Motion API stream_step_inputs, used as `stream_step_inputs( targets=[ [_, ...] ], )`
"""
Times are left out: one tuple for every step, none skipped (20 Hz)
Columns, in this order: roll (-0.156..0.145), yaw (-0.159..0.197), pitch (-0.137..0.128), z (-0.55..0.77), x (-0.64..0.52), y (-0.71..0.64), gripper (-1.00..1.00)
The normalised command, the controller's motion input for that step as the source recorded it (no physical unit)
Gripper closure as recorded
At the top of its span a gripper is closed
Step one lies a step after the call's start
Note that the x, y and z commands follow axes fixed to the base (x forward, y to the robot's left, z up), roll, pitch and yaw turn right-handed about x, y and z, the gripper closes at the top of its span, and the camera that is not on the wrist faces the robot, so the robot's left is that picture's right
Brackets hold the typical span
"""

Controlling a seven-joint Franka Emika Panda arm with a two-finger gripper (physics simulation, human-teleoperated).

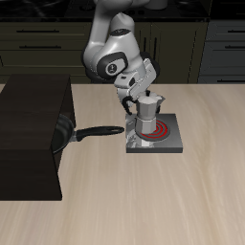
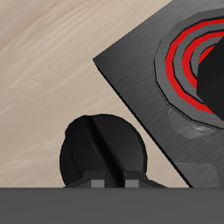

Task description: Place the moka pot on the stove and close the stove

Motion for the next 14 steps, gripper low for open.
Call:
stream_step_inputs(
  targets=[
    [0.002, 0.000, -0.012, -0.02, -0.05, 0.01, 1.00],
    [0.044, -0.001, 0.045, -0.10, -0.04, 0.05, 1.00],
    [0.005, 0.009, 0.053, -0.04, 0.01, -0.02, 1.00],
    [-0.016, 0.005, 0.000, -0.03, -0.02, -0.04, 1.00],
    [0.024, 0.004, 0.017, -0.08, -0.03, 0.01, 1.00],
    [0.041, 0.022, 0.009, -0.04, -0.08, 0.03, 1.00],
    [-0.007, 0.159, -0.035, -0.04, -0.13, 0.07, 1.00],
    [-0.003, -0.053, 0.029, -0.03, -0.10, 0.01, 1.00],
    [0.002, 0.026, -0.013, 0.05, -0.18, 0.13, -1.00],
    [0.056, 0.073, 0.039, -0.04, -0.04, 0.17, -1.00],
    [-0.078, 0.009, -0.015, 0.29, -0.15, -0.01, -1.00],
    [-0.064, 0.050, 0.009, 0.05, 0.12, -0.08, -1.00],
    [-0.165, 0.143, 0.135, -0.02, 0.13, -0.02, -1.00],
    [-0.116, 0.088, 0.011, -0.05, 0.18, -0.11, -1.00]
  ],
)
